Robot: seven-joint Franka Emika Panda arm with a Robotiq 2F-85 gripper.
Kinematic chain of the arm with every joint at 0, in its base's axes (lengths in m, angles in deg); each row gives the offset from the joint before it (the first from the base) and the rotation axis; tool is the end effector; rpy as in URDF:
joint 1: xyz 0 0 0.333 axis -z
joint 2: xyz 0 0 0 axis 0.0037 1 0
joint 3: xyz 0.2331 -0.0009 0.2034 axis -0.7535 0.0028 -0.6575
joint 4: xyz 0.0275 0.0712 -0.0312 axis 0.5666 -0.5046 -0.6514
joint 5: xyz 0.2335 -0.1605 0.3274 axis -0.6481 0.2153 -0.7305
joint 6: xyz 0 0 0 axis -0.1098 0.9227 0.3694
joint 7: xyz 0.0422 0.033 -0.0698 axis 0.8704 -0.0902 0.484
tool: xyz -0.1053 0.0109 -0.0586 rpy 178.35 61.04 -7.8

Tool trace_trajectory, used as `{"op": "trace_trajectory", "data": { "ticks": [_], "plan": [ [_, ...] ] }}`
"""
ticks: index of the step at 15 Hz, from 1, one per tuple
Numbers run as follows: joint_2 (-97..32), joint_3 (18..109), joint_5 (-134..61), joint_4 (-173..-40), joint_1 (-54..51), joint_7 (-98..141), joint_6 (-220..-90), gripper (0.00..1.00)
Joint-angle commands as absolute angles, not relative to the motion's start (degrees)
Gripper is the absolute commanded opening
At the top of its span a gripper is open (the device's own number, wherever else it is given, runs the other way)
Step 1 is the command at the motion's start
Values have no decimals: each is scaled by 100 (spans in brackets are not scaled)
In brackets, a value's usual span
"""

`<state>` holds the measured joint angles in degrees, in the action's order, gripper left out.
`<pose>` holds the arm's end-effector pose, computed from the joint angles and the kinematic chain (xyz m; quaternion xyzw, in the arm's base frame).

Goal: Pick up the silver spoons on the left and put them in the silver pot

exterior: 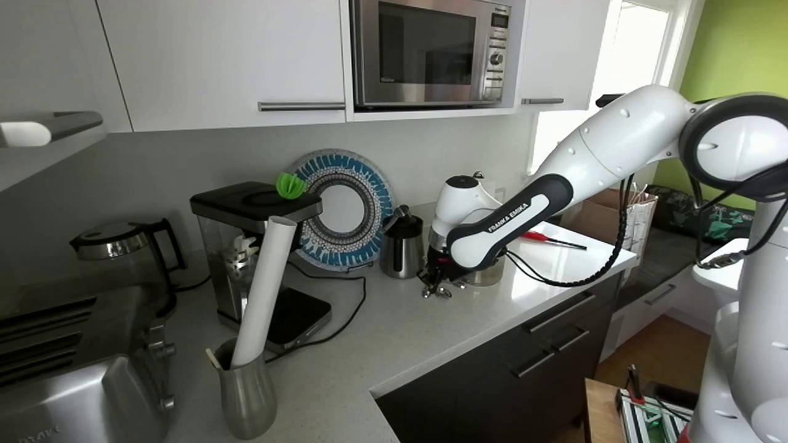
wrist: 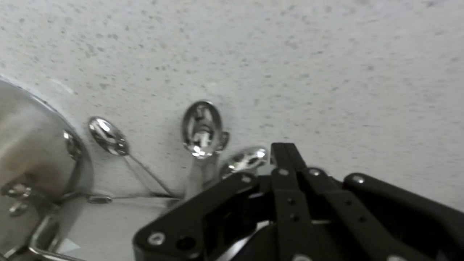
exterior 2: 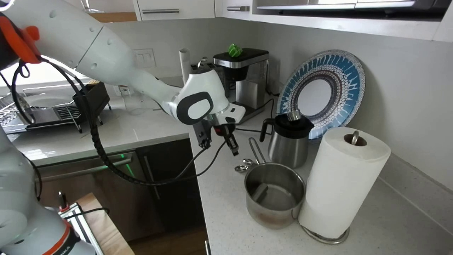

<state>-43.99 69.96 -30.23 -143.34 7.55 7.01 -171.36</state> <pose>0.5634 -0.1787 0.3088 0.9561 -0.2467 0.1475 0.0569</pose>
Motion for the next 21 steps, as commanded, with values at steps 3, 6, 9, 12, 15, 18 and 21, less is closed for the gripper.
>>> {"op": "trace_trajectory", "data": {
  "ticks": [3, 6, 9, 12, 15, 18, 21],
  "plan": [
    [-5174, 6617, -4341, -14557, 627, 2423, -16889, 26],
    [-5045, 6708, -3757, -14524, 748, 2166, -16280, 40],
    [-4656, 6773, -2922, -14506, 830, 1550, -16465, 65],
    [-4215, 6977, -1418, -14229, 821, 359, -16789, 87],
    [-4071, 7160, -616, -14051, 670, -353, -16400, 76],
    [-3968, 7173, -578, -13979, 624, -492, -16203, 54],
    [-3887, 7189, -610, -13937, 600, -620, -16267, 26]
  ]
}}
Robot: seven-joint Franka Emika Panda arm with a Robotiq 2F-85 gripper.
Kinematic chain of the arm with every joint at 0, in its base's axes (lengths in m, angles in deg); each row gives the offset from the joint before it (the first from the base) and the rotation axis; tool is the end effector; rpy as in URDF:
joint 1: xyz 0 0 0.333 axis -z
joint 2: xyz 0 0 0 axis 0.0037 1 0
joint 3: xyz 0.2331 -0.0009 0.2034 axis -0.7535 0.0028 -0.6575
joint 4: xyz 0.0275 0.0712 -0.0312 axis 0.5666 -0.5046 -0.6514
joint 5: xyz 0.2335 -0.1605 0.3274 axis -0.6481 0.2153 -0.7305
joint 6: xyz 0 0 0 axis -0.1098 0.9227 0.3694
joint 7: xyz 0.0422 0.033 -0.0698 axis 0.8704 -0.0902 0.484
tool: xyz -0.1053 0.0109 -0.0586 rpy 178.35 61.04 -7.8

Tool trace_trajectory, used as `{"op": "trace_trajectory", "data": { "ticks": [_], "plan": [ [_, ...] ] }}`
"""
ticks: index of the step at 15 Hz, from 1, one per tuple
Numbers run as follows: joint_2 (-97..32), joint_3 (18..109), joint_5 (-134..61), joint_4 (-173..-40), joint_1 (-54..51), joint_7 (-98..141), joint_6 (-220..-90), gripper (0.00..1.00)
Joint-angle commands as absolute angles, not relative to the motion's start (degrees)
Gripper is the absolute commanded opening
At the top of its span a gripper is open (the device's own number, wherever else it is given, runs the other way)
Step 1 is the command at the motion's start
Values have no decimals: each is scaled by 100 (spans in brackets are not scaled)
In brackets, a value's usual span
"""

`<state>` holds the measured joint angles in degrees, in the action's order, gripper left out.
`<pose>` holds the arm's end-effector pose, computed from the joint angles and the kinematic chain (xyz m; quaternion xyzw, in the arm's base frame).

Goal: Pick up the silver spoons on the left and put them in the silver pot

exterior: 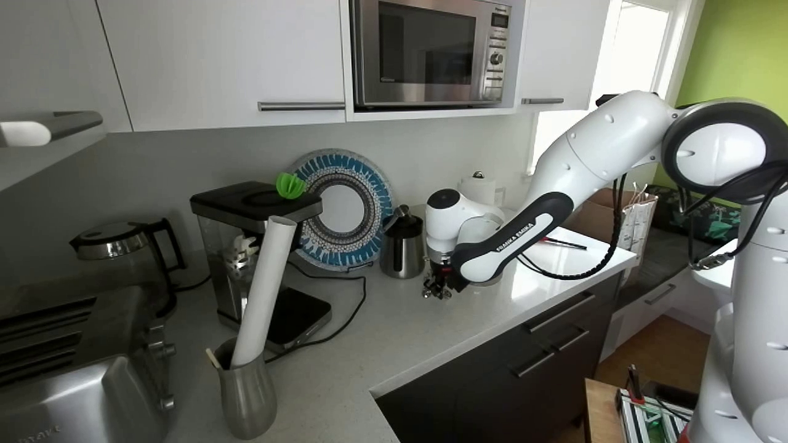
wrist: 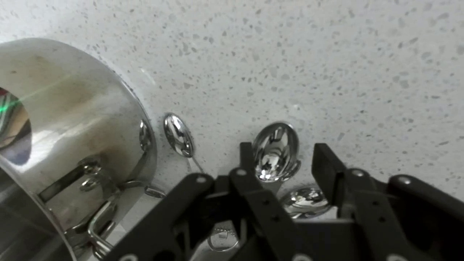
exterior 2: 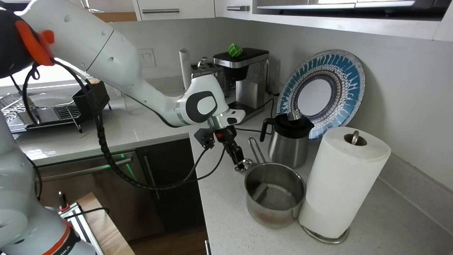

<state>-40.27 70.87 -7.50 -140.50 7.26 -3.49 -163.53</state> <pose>0.5611 -0.1894 0.2799 0.9587 -0.1943 0.0857 0.1892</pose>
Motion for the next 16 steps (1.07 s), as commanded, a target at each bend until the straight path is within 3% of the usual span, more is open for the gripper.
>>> {"op": "trace_trajectory", "data": {
  "ticks": [1, 3, 5, 7, 8, 10, 16],
  "plan": [
    [-3857, 7197, -618, -13917, 589, -658, -16284, 24],
    [-3799, 7206, -648, -13901, 573, -665, -16282, 18],
    [-3748, 7226, -664, -13904, 561, -669, -16250, 24],
    [-3690, 7256, -690, -13919, 561, -651, -16231, 22],
    [-3690, 7265, -706, -13917, 561, -636, -16248, 7],
    [-3792, 7274, -731, -13940, 557, -631, -16264, 0],
    [-4509, 6968, -2178, -14238, 719, 453, -16622, 2]
  ]
}}
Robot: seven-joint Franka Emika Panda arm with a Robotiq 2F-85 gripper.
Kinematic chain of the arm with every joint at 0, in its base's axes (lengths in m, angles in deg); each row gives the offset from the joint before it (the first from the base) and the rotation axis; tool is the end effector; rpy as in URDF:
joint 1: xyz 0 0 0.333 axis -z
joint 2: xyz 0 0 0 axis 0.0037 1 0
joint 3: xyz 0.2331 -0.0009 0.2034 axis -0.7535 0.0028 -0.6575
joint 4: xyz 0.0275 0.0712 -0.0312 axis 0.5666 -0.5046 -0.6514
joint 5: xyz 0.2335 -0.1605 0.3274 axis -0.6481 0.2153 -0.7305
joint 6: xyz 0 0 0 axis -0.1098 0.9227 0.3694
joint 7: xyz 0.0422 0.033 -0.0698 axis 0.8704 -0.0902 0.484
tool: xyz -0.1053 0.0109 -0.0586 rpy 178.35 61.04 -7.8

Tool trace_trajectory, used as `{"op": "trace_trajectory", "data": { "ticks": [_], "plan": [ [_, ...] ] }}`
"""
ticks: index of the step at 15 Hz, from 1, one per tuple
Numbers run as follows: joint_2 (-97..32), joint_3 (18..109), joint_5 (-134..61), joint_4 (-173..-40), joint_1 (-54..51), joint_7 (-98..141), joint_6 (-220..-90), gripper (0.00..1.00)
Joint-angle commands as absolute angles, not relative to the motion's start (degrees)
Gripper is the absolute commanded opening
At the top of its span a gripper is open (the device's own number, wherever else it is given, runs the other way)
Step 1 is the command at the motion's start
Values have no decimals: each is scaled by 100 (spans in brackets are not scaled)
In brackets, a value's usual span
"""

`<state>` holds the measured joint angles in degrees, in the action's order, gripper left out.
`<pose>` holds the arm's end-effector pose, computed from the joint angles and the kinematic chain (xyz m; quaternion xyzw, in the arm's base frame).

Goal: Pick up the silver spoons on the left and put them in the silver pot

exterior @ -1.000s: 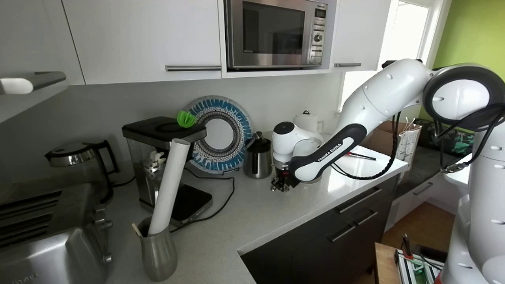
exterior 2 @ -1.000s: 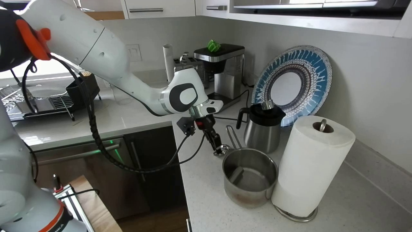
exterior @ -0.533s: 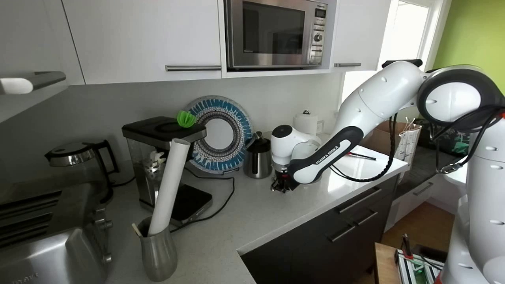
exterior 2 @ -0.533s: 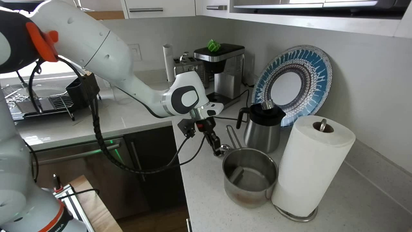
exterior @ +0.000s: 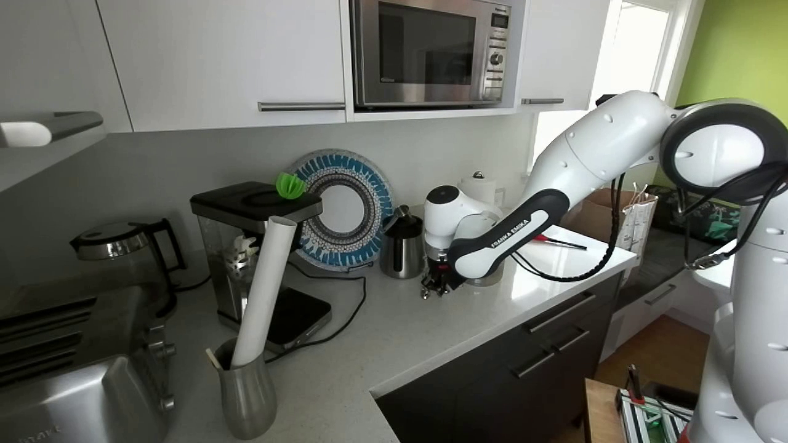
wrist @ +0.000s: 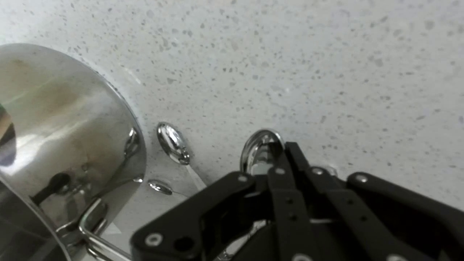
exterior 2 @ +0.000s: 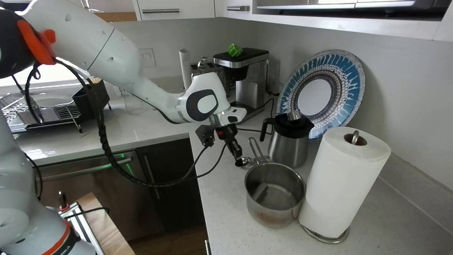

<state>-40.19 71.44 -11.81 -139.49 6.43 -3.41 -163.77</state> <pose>0.5682 -0.1882 0.2878 0.9564 -0.2208 0.0949 0.1663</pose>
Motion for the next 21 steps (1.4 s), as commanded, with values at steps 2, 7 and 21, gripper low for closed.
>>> {"op": "trace_trajectory", "data": {
  "ticks": [2, 7, 21],
  "plan": [
    [-4746, 6795, -3100, -14205, 689, 1217, -16580, 2],
    [-5215, 6517, -5380, -14083, 550, 3265, -16389, 2],
    [-6366, 6308, -3701, -14783, 1066, 2170, -18252, 2]
  ]
}}
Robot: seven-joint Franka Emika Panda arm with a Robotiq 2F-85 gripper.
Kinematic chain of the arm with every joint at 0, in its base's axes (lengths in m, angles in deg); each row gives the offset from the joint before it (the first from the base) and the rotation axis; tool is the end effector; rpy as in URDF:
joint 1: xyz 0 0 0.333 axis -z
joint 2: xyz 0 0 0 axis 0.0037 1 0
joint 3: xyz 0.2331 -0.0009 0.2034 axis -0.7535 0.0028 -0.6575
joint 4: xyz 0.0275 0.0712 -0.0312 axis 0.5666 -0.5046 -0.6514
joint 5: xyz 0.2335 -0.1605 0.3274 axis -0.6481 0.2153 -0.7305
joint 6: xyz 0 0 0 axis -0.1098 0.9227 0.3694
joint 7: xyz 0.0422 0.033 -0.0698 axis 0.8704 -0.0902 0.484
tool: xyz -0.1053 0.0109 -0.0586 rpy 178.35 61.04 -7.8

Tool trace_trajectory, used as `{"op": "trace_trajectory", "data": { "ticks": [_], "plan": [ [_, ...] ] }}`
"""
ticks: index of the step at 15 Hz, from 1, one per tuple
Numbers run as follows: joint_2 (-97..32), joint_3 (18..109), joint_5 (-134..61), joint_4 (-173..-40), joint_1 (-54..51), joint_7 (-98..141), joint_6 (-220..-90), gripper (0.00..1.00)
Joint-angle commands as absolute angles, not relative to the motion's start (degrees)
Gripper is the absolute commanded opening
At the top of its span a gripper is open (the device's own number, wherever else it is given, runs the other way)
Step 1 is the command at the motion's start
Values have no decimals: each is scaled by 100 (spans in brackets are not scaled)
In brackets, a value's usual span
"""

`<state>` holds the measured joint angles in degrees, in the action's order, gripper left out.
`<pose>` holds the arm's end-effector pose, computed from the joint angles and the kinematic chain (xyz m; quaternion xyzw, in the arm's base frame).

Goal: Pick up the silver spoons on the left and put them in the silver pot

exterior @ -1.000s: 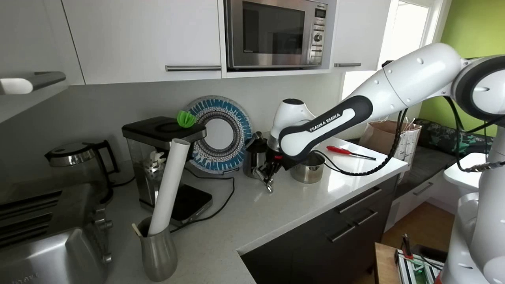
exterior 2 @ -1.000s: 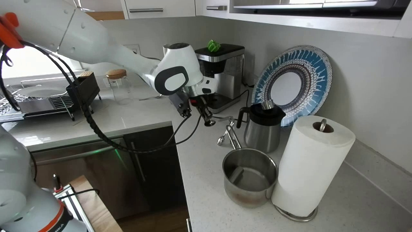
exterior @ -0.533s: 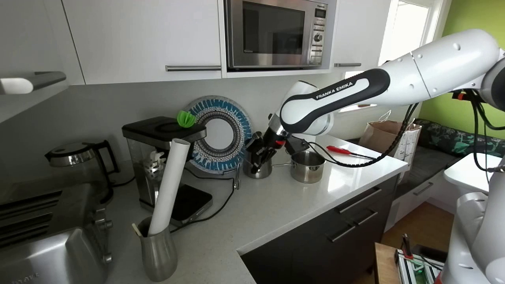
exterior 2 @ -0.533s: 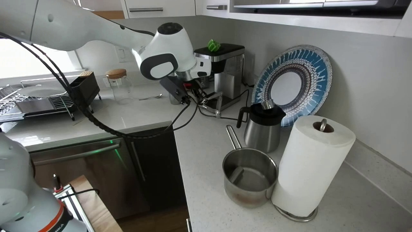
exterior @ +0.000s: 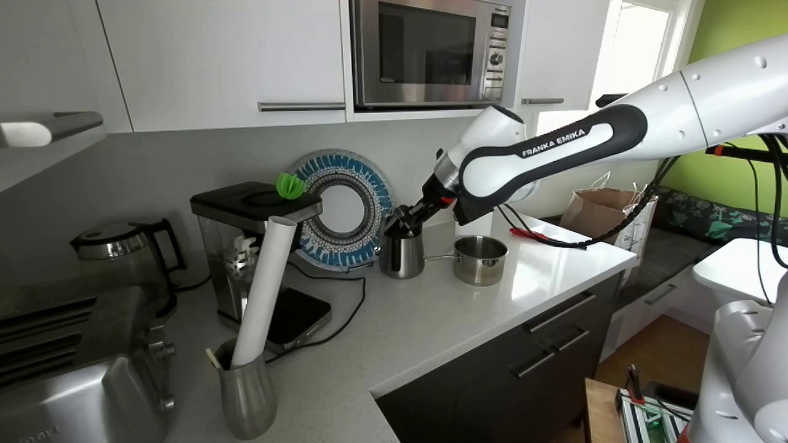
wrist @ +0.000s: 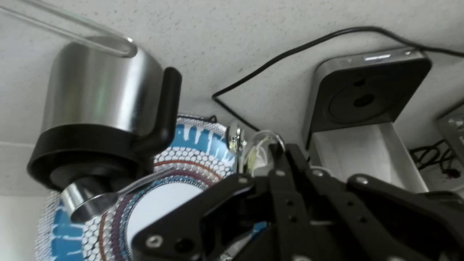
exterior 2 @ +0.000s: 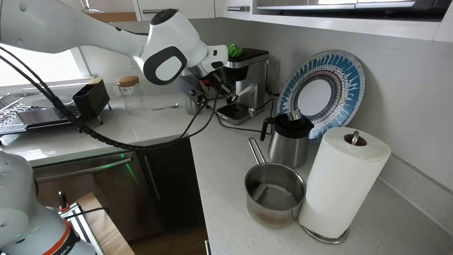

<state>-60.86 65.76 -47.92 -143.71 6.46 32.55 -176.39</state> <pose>0.5606 -0.1319 0.4887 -0.9374 0.1028 -0.3327 0.0034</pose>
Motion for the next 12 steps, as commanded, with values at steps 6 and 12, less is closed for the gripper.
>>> {"op": "trace_trajectory", "data": {
  "ticks": [6, 12],
  "plan": [
    [-7009, 5056, -1277, -15127, 2959, -563, -18280, 2],
    [-7083, 5202, -1825, -15343, 2553, -363, -18330, 5]
  ]
}}
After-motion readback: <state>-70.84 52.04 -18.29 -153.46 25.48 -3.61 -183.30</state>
